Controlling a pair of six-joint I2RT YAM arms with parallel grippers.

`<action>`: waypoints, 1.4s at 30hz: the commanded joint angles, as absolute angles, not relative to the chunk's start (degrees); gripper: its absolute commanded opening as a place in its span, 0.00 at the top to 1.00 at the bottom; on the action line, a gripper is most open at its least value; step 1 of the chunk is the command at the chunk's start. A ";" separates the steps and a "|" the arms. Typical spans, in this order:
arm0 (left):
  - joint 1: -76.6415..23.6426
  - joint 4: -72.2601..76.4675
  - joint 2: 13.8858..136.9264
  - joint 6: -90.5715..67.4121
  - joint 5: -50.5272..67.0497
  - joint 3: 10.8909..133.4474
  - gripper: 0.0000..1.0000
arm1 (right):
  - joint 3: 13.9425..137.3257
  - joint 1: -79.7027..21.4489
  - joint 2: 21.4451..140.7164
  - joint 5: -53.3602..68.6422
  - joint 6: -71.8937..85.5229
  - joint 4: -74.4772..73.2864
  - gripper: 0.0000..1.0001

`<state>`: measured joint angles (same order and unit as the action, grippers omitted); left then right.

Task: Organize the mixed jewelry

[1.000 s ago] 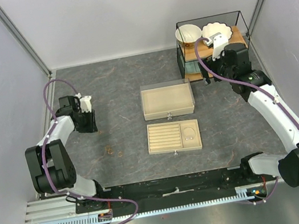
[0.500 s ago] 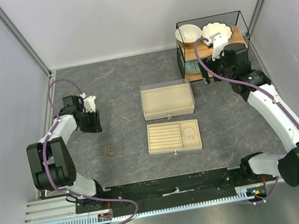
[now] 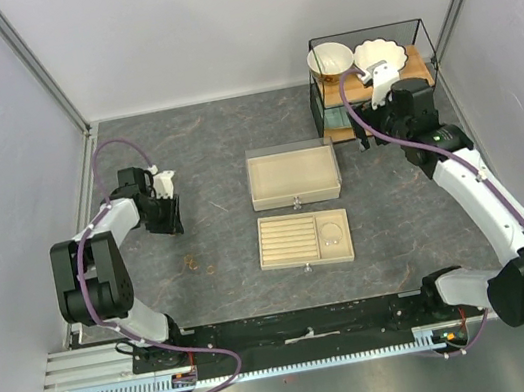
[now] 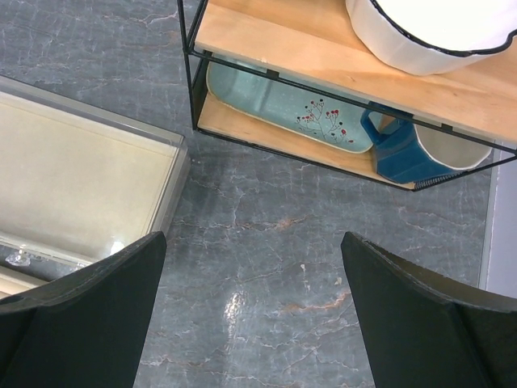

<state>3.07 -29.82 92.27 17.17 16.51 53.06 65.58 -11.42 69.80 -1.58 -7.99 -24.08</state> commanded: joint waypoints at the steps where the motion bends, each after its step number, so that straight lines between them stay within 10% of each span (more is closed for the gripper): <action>1: 2.90 -27.86 92.46 16.08 16.26 53.26 0.63 | 65.04 -11.60 68.29 -2.55 -8.52 -22.15 0.02; 42: 2.11 -20.83 94.92 10.81 13.18 51.50 0.79 | 63.81 -11.60 67.06 -3.16 -8.88 -21.97 0.02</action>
<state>2.37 -22.15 95.09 11.97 14.00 52.82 64.10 -11.42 68.29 -2.46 -8.80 -23.66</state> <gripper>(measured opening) 0.226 0.982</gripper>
